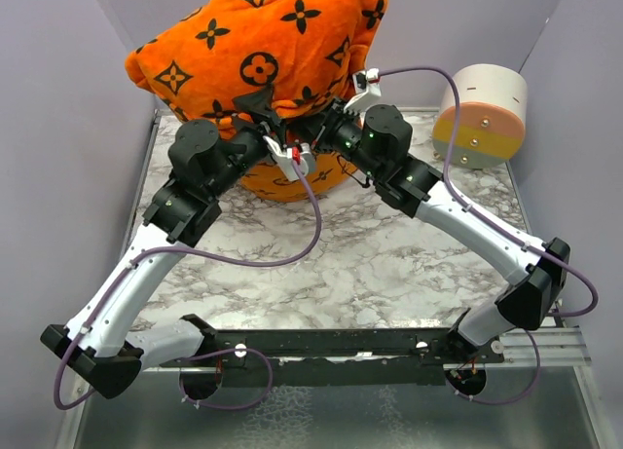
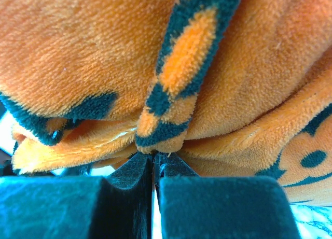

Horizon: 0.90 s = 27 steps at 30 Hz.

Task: Remove the pillowcase from the pillow
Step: Remove the pillow from the pillowcase.

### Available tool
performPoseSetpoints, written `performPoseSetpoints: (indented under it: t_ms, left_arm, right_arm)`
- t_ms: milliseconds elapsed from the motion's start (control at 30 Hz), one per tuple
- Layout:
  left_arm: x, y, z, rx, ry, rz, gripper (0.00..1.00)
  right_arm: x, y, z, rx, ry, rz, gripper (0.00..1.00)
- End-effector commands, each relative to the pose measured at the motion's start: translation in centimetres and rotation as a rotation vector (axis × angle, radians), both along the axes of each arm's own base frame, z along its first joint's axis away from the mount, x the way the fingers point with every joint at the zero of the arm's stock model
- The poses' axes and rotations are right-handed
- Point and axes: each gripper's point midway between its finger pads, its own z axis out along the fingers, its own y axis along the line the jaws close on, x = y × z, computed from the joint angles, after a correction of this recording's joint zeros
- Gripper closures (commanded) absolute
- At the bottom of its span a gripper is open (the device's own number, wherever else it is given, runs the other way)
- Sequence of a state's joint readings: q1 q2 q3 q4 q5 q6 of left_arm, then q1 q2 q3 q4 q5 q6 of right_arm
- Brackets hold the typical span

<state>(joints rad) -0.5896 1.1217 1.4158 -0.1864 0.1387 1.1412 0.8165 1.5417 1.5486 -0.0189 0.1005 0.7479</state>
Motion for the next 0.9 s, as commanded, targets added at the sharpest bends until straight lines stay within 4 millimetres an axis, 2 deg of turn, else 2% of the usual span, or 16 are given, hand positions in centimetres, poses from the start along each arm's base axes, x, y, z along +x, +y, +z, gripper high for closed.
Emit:
performPoseSetpoints:
  t_ms: [0,67,133,333,467,667,800,867]
  left_arm:
    - [1.5,-0.1,-1.4,0.029,-0.058,0.048,0.39]
    - [2.0,-0.3,-1.2,0.005,-0.096,0.065,0.39]
    - [2.5,-0.3,-0.4,-0.023,-0.143,0.084,0.45]
    - [3.0,-0.2,2.8,-0.146,-0.203,0.104,0.8]
    - [2.1,-0.5,3.7,-0.202,-0.156,0.055,0.93]
    - [0.3,-0.8,5.1,-0.308,-0.012,-0.025,1.0]
    - [-0.2,-0.8,6.5,-0.377,0.037,-0.049,1.0]
    - [-0.5,-0.7,7.2,-0.408,0.05,-0.054,1.0]
  right_arm:
    - [-1.0,0.0,-0.4,0.01,0.013,0.045,0.99]
    - [-1.3,0.0,-0.6,0.011,0.015,0.054,0.99]
    - [-1.5,-0.2,-1.0,0.008,0.019,0.056,0.99]
    - [-1.8,-0.9,-1.9,0.006,0.031,0.039,0.99]
    - [-1.8,-1.7,-3.1,-0.003,0.054,0.008,0.99]
    - [-1.6,-3.5,-4.5,-0.023,0.072,-0.06,0.99]
    - [-1.6,-5.6,-5.4,-0.031,0.097,-0.117,0.99]
    - [-1.7,-6.8,-5.0,-0.031,0.097,-0.152,0.99]
